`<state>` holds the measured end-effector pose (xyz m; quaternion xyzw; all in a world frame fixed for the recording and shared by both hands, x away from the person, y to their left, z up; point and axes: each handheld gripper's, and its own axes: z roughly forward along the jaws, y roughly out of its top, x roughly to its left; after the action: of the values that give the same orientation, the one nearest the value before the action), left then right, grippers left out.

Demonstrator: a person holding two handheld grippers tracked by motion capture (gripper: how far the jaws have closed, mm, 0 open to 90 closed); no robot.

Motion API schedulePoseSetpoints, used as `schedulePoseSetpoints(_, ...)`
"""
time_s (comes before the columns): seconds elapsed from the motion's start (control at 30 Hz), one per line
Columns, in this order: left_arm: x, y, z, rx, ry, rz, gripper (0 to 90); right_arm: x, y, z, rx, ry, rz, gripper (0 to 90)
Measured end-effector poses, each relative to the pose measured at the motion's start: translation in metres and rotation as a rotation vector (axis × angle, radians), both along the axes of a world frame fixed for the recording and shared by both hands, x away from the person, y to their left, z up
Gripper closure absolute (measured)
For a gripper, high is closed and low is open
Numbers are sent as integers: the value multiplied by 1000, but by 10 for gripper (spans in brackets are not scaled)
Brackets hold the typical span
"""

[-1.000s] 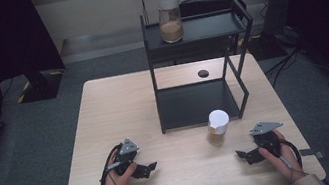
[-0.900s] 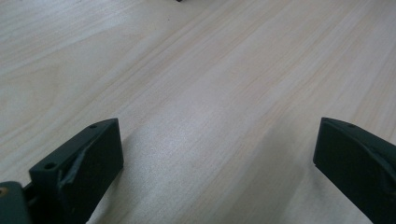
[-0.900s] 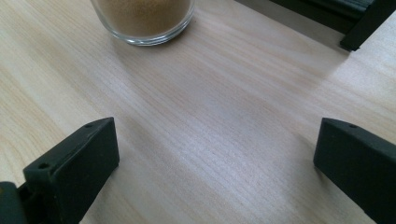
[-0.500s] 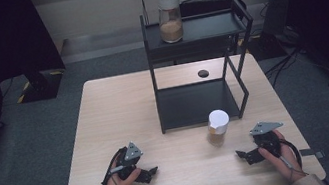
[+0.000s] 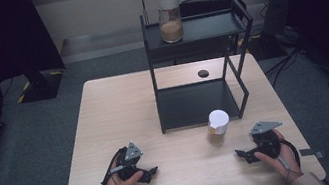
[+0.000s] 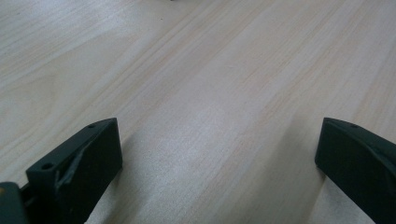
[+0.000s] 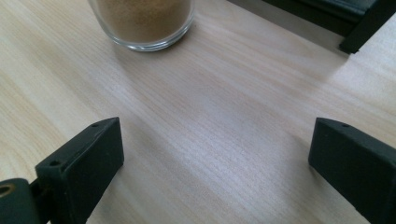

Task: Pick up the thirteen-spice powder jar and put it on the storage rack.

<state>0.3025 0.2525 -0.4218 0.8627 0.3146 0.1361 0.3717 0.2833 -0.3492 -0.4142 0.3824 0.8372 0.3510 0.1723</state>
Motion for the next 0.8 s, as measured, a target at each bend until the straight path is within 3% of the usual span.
schedulePoseSetpoints(0.27,0,0,0,0,0,0,0,4,4,7,33,-15,38,13)
schedulePoseSetpoints(0.57,0,0,0,0,0,0,0,14,22,12,85,-42,69,17)
schedulePoseSetpoints(0.73,0,0,0,0,0,0,0,25,33,14,117,-61,89,64)
schedulePoseSetpoints(0.8,0,0,0,0,0,0,0,28,41,15,104,-72,101,87)
